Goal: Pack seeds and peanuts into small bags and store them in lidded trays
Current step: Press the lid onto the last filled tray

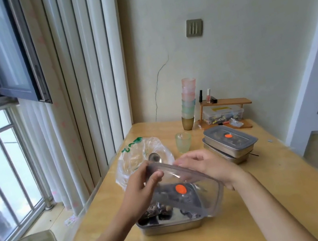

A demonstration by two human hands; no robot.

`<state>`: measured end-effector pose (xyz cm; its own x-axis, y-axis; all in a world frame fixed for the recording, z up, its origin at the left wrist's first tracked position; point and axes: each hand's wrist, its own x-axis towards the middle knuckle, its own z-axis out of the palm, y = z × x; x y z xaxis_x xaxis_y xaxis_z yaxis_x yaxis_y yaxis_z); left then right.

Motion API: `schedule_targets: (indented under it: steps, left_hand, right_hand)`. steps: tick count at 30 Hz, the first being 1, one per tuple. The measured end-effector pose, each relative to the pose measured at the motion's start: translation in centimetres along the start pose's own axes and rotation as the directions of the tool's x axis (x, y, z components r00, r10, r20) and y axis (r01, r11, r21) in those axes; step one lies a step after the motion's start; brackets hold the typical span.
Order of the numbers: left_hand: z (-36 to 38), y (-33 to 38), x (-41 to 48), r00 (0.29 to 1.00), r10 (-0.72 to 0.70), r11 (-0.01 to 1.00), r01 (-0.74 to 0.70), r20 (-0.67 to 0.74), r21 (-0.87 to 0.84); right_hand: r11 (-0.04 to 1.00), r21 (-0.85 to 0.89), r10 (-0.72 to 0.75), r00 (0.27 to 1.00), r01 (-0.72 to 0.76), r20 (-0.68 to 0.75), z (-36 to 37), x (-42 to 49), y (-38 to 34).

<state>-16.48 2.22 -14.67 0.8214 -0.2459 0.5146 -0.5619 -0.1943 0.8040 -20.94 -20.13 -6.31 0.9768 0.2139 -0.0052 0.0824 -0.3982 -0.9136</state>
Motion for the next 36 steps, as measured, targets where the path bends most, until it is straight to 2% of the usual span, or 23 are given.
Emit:
schedule_targets:
  steps: [3, 5, 6, 9, 11, 13, 14, 17, 19, 22, 28, 30, 32, 33, 35, 36]
  left_hand:
    - [0.2, -0.2, -0.2, 0.974, -0.169, 0.977, 0.145, -0.15, -0.156]
    - [0.5, -0.4, 0.1, 0.916, -0.322, 0.941, 0.284, -0.237, -0.182]
    - [0.6, -0.5, 0.2, 0.886, -0.389, 0.92, 0.361, -0.251, -0.153]
    - [1.0, -1.5, 0.0, 0.858, -0.418, 0.864, 0.477, -0.299, 0.161]
    - [1.1, -2.6, -0.2, 0.853, -0.382, 0.777, 0.505, -0.356, 0.377]
    - [1.1, -3.7, -0.3, 0.847, -0.374, 0.682, 0.527, -0.378, 0.506]
    - [1.1, -4.0, -0.4, 0.848, -0.386, 0.683, 0.528, -0.363, 0.505]
    - [1.3, -3.6, -0.8, 0.881, -0.42, 0.801, 0.473, -0.22, 0.367]
    - [1.5, -3.5, -1.0, 0.897, -0.407, 0.815, 0.441, -0.172, 0.375]
    - [1.5, -3.4, -0.7, 0.901, -0.387, 0.8, 0.433, -0.193, 0.415]
    - [1.5, -2.8, 0.2, 0.901, -0.413, 0.713, 0.411, -0.134, 0.568]
    - [1.3, -2.7, 0.0, 0.928, -0.36, 0.665, 0.329, -0.099, 0.67]
    - [0.6, -2.5, -0.1, 0.949, -0.311, 0.64, 0.16, 0.062, 0.751]
    - [0.1, -2.4, -0.1, 0.921, -0.337, 0.647, 0.077, 0.194, 0.758]
    - [-0.9, -1.9, 0.0, 0.783, -0.451, 0.654, -0.036, 0.428, 0.756]
    - [-1.2, -1.7, 0.1, 0.718, -0.492, 0.644, -0.079, 0.491, 0.761]
  right_hand:
    - [0.995, 0.061, -0.068, 0.982, 0.079, -0.174, 0.1, 0.2, 0.6]
    - [0.996, 0.064, -0.042, 0.976, 0.057, -0.214, 0.5, 0.6, 1.7]
    - [1.0, 0.008, -0.022, 0.968, 0.025, -0.251, 0.9, 1.2, 2.7]
    - [0.965, -0.221, 0.048, 0.922, -0.143, -0.384, 2.7, 2.8, 5.9]
    - [0.939, -0.282, 0.06, 0.9, -0.198, -0.431, 4.1, 3.3, 7.3]
    - [0.917, -0.324, 0.072, 0.895, -0.233, -0.44, 5.0, 3.4, 7.9]
    - [0.908, -0.335, 0.09, 0.898, -0.251, -0.43, 5.4, 3.4, 8.1]
    - [0.896, -0.307, 0.198, 0.907, -0.321, -0.372, 6.0, 3.8, 8.6]
    - [0.885, -0.311, 0.232, 0.908, -0.346, -0.35, 6.4, 4.1, 8.9]
    - [0.88, -0.329, 0.214, 0.904, -0.342, -0.369, 6.8, 4.1, 9.1]
    - [0.858, -0.382, 0.208, 0.913, -0.343, -0.352, 6.5, 3.8, 8.5]
    - [0.838, -0.443, 0.172, 0.924, -0.32, -0.342, 6.2, 3.7, 8.1]
    - [0.819, -0.524, 0.071, 0.947, -0.235, -0.314, 5.7, 3.8, 8.0]
    - [0.809, -0.558, 0.022, 0.958, -0.184, -0.285, 5.5, 4.0, 8.0]
    - [0.783, -0.609, -0.013, 0.976, -0.126, -0.218, 5.2, 4.3, 8.1]
    - [0.773, -0.623, -0.002, 0.982, -0.119, -0.19, 5.1, 4.3, 8.2]
